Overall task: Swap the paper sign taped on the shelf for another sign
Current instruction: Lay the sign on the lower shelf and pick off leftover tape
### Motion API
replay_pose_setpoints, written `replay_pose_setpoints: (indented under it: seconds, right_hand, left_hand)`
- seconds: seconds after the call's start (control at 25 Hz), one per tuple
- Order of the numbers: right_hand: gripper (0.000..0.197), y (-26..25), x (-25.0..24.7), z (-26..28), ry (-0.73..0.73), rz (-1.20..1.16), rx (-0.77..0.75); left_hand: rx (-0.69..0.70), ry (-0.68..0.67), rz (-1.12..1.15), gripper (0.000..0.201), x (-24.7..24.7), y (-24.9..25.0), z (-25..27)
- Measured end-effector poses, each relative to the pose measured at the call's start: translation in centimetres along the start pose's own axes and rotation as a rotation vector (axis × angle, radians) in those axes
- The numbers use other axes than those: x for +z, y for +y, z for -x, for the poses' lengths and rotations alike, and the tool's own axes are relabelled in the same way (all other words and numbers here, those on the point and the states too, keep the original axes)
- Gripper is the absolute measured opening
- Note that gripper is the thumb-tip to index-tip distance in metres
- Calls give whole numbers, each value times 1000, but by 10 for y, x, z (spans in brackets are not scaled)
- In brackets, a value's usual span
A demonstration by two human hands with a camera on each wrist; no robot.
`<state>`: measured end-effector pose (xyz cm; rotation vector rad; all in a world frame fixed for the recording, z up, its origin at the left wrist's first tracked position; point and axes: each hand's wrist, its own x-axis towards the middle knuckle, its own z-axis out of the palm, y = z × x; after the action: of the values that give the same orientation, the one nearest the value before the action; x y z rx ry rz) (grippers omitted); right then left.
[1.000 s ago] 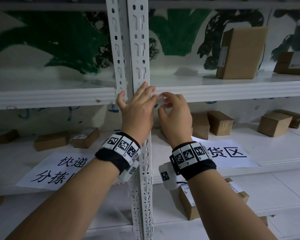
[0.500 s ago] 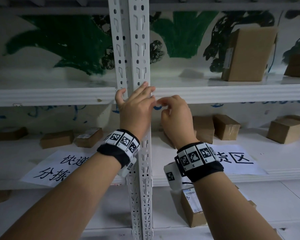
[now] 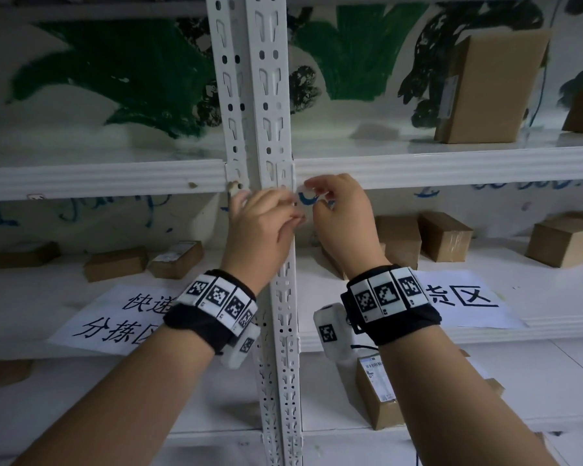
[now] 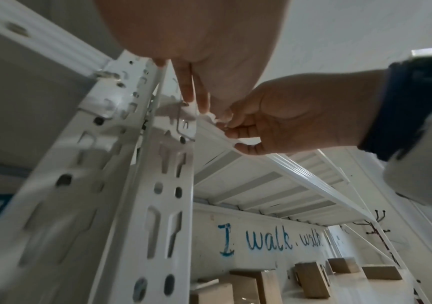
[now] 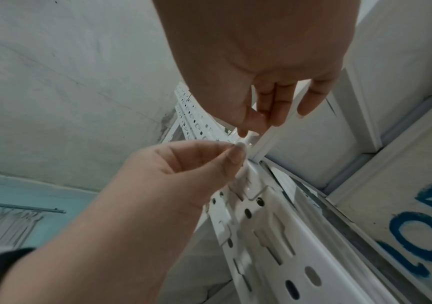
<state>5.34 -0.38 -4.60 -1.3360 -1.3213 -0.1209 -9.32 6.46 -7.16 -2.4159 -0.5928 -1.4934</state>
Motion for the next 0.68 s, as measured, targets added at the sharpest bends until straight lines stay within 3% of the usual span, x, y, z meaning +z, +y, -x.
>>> replay_pose_setpoints:
  seconds: [0.12,0.24,0.36,0.48,0.68]
  right_hand:
    - [35,-2,9,2,33,9,9]
    - [32,-3,16,2,62,11,21]
    - [32,0,21,0,78,72,27]
    - [30,3,29,-2,114,114,13]
    - [27,3,36,-12,220,110,51]
  left_hand:
    - [-132,13,210,10,-3,-11,20]
    - [-367,-32,231,7,-11,-26,41]
    - [-575,-218,224,2,-9,-57,78]
    - [-696,-451,121,7,4,-89,125]
    - [-807,-554,97,3,16,-121,171]
